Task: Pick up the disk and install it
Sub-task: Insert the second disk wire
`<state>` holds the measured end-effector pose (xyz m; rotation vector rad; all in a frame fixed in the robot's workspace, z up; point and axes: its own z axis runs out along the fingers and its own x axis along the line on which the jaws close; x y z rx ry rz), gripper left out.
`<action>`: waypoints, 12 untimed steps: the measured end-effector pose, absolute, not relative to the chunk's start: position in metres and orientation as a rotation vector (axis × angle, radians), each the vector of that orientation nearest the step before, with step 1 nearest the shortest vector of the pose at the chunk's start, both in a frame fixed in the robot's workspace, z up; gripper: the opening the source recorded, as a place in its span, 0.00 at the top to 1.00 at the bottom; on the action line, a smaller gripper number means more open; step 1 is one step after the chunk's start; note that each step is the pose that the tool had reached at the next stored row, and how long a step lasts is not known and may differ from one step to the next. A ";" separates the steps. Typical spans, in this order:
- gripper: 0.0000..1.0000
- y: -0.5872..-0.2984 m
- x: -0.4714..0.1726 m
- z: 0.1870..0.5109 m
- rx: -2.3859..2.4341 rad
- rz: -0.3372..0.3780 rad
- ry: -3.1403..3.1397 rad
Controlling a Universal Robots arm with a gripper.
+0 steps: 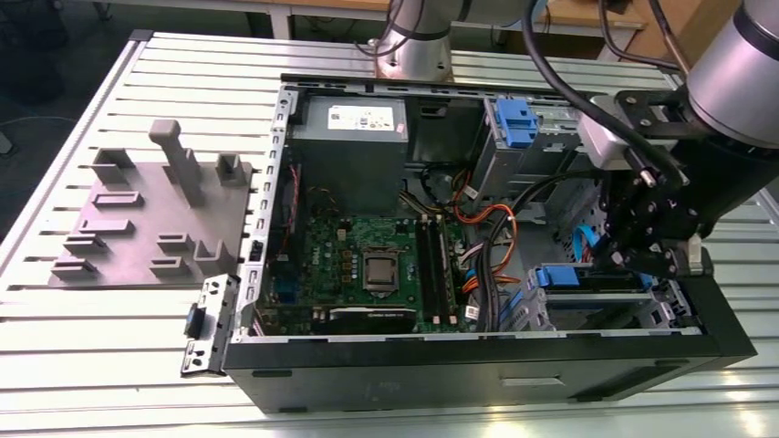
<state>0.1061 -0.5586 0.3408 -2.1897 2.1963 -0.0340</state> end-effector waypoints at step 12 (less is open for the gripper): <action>0.84 -0.562 0.108 0.338 -2.183 -0.034 2.203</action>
